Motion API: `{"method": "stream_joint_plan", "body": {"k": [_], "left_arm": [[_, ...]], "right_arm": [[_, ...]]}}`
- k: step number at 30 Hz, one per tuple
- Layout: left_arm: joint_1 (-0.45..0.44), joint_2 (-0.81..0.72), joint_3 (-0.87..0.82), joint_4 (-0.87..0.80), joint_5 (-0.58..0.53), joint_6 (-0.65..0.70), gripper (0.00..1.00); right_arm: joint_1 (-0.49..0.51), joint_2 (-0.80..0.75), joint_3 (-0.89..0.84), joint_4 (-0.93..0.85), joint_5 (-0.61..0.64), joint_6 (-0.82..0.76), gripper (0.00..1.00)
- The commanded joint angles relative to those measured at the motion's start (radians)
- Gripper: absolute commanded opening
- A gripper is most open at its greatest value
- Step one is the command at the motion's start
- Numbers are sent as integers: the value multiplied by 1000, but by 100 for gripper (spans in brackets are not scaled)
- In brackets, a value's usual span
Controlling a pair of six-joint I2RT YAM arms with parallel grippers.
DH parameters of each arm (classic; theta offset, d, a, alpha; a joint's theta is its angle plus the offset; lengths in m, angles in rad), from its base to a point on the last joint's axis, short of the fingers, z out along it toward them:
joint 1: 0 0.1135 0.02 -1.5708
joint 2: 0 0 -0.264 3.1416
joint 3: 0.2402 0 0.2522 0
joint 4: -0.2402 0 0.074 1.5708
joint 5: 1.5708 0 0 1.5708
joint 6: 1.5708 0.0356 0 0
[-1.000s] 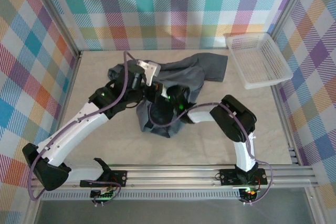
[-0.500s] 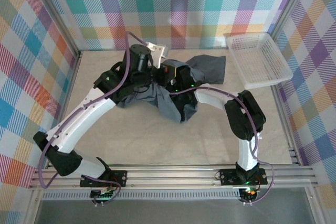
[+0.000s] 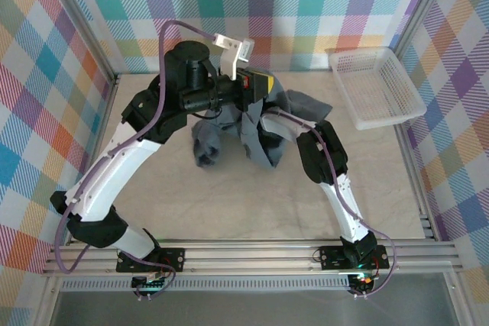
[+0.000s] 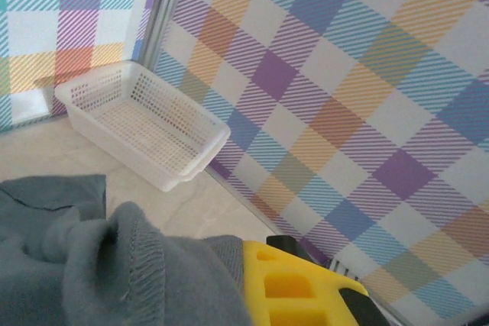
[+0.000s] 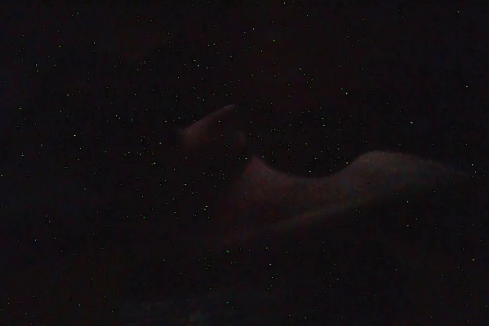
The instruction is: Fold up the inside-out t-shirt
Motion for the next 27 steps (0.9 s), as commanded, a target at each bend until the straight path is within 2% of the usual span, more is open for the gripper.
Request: {"method": "stream_joint_plan", "body": {"k": [1,4,5,6,7,9,10,12,13,15,16,19,22,24,27], "left_arm": [[-23,-44,-26,-19,18,47,0],[-26,-86,-42,-7,-23,61,0],[-27,-98,-42,6,-32,65,0],[-26,-108,-38,20,-46,69,0],[-26,-114,-29,23,-65,74,0],[-26,-109,25,-9,-138,95,0],[-26,-101,55,-33,-179,109,0],[-24,-79,106,-84,-304,154,0],[-23,-69,117,-101,-373,169,0],[12,-38,130,-150,-508,178,0],[61,-24,124,-173,-495,164,0],[256,12,40,-177,-320,72,0],[404,82,-78,-162,-236,21,0],[466,131,-165,-156,-206,-8,0],[526,177,-375,-42,-96,-54,0]], "right_arm": [[-2,61,63,-230,15,-18,97],[-5,120,63,-275,20,-83,96],[-8,145,77,-301,28,-118,78],[-9,158,91,-328,48,-151,66],[-10,157,95,-340,64,-176,62],[-10,124,70,-336,92,-212,39],[-10,101,44,-312,81,-227,32],[-9,23,-24,-270,16,-258,5],[-8,-13,-44,-265,-18,-262,0],[-9,-144,-129,-220,-90,-257,0],[-7,-222,-200,-165,-129,-252,0],[-8,-468,-398,-18,-241,-253,0],[-8,-668,-520,36,-296,-239,0],[-10,-778,-554,40,-316,-235,0],[-16,-918,-580,67,-318,-211,0]]}}
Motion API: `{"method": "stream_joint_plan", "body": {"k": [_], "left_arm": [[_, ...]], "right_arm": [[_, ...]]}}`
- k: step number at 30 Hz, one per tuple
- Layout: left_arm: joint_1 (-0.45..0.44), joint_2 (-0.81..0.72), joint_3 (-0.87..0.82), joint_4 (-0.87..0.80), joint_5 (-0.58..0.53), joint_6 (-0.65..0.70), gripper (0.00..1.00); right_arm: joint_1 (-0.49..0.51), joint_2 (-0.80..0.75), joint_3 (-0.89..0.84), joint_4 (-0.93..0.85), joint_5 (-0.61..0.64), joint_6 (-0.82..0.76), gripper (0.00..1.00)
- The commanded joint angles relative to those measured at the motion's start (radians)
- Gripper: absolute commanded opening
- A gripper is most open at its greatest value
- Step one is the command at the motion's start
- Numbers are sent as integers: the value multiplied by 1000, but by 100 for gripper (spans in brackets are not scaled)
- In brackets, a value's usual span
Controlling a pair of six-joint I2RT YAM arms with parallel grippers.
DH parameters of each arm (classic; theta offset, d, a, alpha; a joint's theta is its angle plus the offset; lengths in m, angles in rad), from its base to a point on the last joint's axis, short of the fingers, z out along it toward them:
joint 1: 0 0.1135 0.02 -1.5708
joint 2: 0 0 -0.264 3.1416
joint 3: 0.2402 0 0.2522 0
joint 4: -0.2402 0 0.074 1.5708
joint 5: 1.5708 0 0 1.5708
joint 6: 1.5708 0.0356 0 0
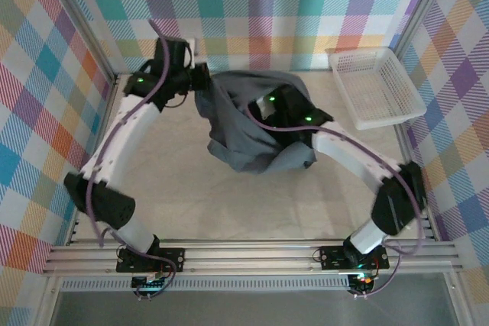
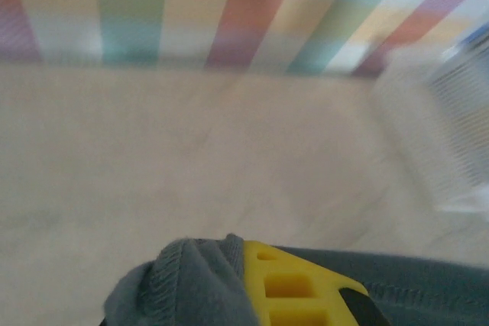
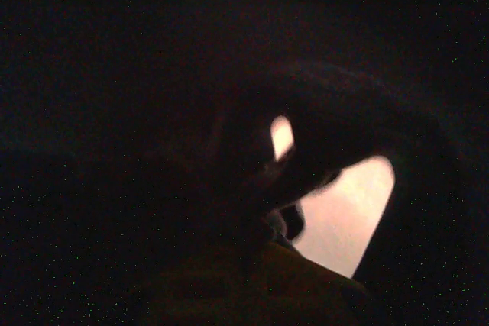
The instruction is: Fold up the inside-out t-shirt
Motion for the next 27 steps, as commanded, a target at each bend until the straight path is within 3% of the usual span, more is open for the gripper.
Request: {"method": "stream_joint_plan", "body": {"k": [1,4,7,8,10,12,15,17,20,24,27], "left_arm": [[53,35,-209,91,145,-61,0],[53,-10,-467,285,234,-79,0],[53,-93,-663,393,192,-120,1],[53,-124,-699,403,181,-121,10],[53,-208,-749,404,174,-115,40],[53,-299,-748,373,178,-110,63],[46,-425,-696,316,225,-134,82],[17,-458,-651,320,317,-183,84],[-95,-411,-593,374,396,-271,85],[-241,-274,-573,394,358,-261,84],[-264,-197,-647,406,272,-260,78]], "right_arm": [[-26,-131,-23,106,-59,41,0],[-124,-183,-6,150,-155,154,0],[-172,-206,5,188,-194,177,0],[-175,-209,0,208,-193,174,0],[-183,-201,0,218,-191,188,0],[-187,-184,2,221,-208,207,0],[-187,-172,-19,263,-245,252,0],[-186,-172,-36,306,-270,289,0],[-179,-167,-26,330,-304,334,0],[-175,-193,-2,340,-274,374,0],[-177,-224,67,289,-238,379,0]]}}
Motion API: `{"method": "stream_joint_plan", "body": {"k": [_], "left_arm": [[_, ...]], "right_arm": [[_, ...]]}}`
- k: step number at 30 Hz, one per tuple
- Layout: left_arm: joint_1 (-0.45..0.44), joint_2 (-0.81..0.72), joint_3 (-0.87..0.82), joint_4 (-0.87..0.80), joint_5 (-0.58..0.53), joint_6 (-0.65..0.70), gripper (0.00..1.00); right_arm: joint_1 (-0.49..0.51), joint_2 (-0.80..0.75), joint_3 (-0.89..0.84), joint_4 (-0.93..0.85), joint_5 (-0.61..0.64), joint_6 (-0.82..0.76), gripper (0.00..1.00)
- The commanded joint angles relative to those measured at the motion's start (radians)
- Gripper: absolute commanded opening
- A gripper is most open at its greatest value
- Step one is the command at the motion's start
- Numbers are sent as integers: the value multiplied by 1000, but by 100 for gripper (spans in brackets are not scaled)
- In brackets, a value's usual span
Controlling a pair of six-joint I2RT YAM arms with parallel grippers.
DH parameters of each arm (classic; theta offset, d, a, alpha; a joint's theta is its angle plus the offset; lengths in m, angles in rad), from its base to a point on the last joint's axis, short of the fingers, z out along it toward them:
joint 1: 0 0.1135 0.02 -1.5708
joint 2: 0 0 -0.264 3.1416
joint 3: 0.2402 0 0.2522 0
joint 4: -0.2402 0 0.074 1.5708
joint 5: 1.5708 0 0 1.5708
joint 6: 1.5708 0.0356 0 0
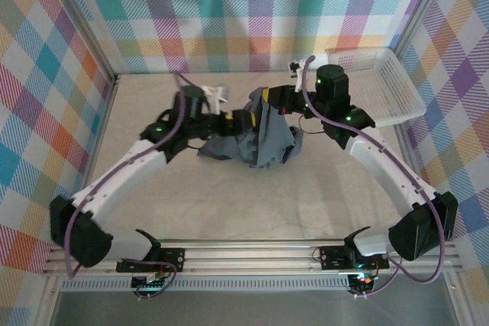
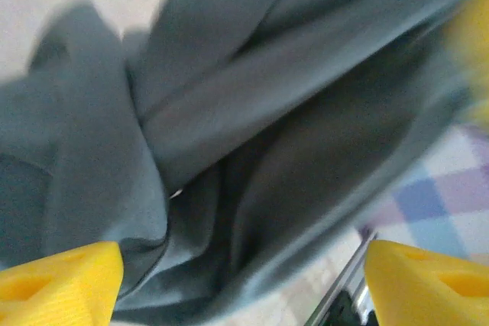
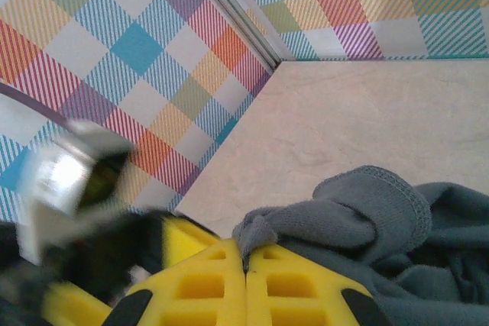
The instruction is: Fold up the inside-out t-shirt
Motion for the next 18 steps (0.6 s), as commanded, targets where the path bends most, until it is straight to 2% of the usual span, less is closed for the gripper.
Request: {"method": "stream_joint_plan", "body": {"k": [1,4,8,10,13,16,18], "left_arm": [[-2,81,-115,-38,-112,-30,74],[43,84,-252,-15,-230,-67,66],[93,2,-404,36,-317,-122,66],[105,-74,-423,20,-337,-110,68],[130,-203,-364,-83,-351,-57,71],[144,-269,-261,-116,-250,4,76],[144,-236,-183,-101,-73,19,79]], "right_arm": [[4,-72,110,27,18,37,0],[-14,-108,165,10,43,58,0],[-30,-123,206,10,31,74,0],[-30,-115,203,6,6,66,0],[-30,-118,137,-17,-36,46,0],[-29,-161,-3,2,-79,37,0],[-31,-188,-71,10,-112,27,0]]}}
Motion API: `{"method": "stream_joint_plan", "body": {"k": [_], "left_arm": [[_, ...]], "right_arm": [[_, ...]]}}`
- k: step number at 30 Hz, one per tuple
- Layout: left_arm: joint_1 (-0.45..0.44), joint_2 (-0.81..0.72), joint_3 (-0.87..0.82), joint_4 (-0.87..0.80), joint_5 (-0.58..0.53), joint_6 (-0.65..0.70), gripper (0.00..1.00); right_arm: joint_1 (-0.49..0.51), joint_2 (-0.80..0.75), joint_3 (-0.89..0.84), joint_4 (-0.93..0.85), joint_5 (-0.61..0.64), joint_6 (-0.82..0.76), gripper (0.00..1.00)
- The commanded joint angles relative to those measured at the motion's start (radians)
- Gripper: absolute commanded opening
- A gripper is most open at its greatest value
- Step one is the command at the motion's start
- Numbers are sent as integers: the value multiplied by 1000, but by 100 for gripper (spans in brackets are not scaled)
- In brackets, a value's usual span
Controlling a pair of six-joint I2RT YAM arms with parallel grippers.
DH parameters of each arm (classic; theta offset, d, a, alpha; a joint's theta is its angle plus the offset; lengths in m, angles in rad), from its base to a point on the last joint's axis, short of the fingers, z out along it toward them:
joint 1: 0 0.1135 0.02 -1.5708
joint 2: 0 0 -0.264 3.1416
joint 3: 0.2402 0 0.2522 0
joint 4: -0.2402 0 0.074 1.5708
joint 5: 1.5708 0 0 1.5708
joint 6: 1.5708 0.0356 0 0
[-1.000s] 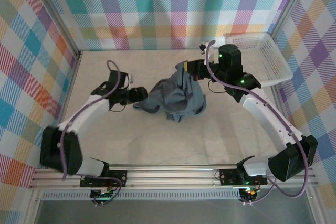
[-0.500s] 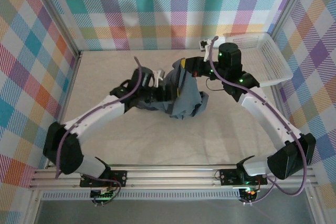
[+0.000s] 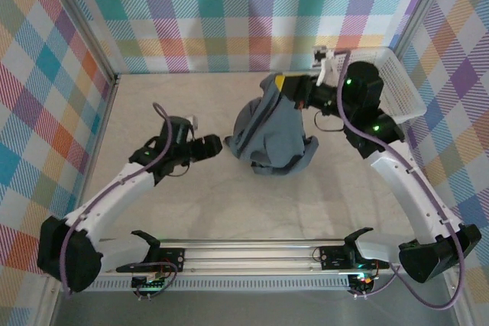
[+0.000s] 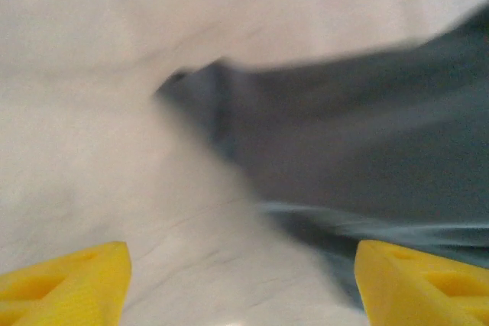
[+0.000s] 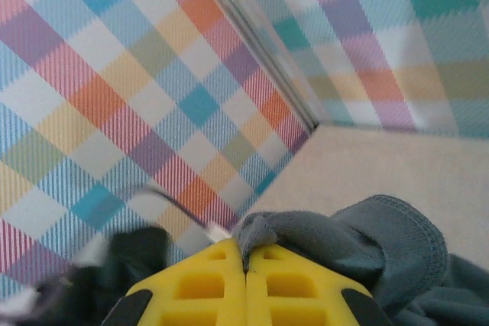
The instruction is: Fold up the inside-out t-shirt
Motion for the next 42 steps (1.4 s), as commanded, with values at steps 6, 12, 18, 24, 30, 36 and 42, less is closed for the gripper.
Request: {"method": "stream_joint_plan", "body": {"k": [6,12,18,24,30,36,42], "left_arm": [[-67,272,267,-45,362,16,89],[-120,482,267,48,292,-51,81],[-105,552,268,179,203,-112,16],[-12,362,316,127,161,-86,0],[-5,272,371,27,237,-3,0],[-36,238,302,3,279,32,0],[-41,190,292,-26,247,25,0]], "right_arm": [[-3,-78,-174,23,-84,-11,0],[-3,-85,-170,24,-97,7,0],[-4,-153,-201,-64,-69,-35,0],[11,-382,-601,-81,48,-74,0],[81,-501,-941,-15,15,51,15],[82,-399,-735,-32,110,-168,54],[126,-9,-488,104,19,-268,62]]}}
